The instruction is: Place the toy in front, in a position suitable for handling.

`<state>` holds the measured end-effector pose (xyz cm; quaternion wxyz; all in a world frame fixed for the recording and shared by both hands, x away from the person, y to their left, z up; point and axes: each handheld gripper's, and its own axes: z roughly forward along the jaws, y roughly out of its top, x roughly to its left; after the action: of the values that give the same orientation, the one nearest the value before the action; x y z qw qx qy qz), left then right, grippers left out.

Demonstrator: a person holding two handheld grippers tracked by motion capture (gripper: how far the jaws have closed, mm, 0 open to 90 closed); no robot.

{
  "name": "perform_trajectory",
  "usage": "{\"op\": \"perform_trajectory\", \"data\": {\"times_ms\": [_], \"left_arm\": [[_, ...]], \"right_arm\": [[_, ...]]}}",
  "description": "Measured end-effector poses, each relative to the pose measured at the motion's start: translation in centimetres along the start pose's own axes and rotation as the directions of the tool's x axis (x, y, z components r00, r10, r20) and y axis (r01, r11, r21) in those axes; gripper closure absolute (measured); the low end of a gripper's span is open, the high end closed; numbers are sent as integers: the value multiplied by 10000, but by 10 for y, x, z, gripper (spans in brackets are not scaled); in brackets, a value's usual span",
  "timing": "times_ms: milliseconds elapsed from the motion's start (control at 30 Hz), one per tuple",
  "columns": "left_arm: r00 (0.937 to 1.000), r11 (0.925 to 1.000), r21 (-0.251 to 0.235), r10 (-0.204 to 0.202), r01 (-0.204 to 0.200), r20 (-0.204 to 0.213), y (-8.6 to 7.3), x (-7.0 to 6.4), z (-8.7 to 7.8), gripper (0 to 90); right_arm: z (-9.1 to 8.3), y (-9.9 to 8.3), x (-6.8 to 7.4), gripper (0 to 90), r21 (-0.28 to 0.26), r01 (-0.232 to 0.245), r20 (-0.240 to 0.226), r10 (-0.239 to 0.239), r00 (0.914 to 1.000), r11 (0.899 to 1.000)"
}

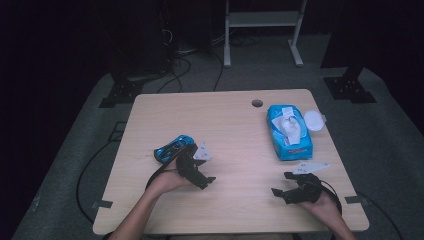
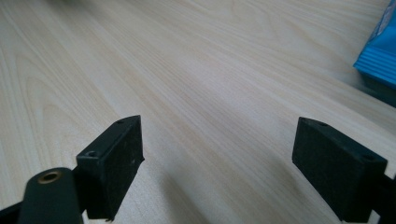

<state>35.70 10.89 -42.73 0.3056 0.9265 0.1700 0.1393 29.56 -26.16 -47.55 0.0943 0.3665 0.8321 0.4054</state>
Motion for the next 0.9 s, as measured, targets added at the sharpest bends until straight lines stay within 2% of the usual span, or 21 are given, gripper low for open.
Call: {"op": "perform_trajectory", "data": {"times_ms": [67, 100, 133, 233, 333, 433, 500, 700, 733, 767, 833, 900], "left_arm": [[9999, 9996, 259, -78, 81, -132, 0, 10, -3, 24], [9999, 9996, 259, -78, 81, -132, 0, 10, -3, 24], [9997, 9993, 310, -187, 192, -168, 0, 17, -6, 24], [9995, 9993, 272, -235, 241, -210, 0, 24, -10, 24], [9984, 9985, 146, -518, 522, -236, 0, 35, -17, 24], [9969, 9980, 160, -597, 606, -516, 0, 45, -25, 24], [9959, 9971, 163, -729, 739, -542, 0, 54, -29, 25], [9895, 9928, 150, -1175, 1192, -844, -7, 81, -39, 25], [9859, 9898, 140, -1401, 1420, -913, -11, 90, -40, 25], [9859, 9898, 140, -1401, 1420, -913, -11, 90, -40, 28], [9812, 9846, 104, -1730, 1745, -853, -17, 98, -39, 41], [9762, 9799, 286, -1940, 1976, -964, -23, 104, -35, 41]], "right_arm": [[-1, 0, 0, 154, -24, -25, 19, 25, 10000, 10000], [-1, 0, 0, 154, -24, -25, 19, 25, 10000, 10000], [-2, 0, 1, 154, -49, 5, 20, -5, 10000, 10000], [-2, 0, 1, 154, -35, 34, 30, -34, 10000, 10000], [-2, 1, 2, 154, -47, 7, -4, -7, 10000, 10000], [-1, 2, 2, 154, 11, 38, -5, -38, 10000, 10000], [-1, 2, 3, 154, 36, 109, -7, -109, 9999, 9999], [1, 3, 3, 154, 81, 88, -46, -87, 10000, 9999], [1, 3, 4, 154, 136, 145, -65, -144, 9999, 9998], [1, 3, 4, 154, 136, 145, -65, -144, 9999, 9998], [1, 3, 5, 154, 120, 166, -75, -165, 9998, 9998], [1, 3, 6, 154, 92, 179, -100, -178, 9998, 9998]]}}
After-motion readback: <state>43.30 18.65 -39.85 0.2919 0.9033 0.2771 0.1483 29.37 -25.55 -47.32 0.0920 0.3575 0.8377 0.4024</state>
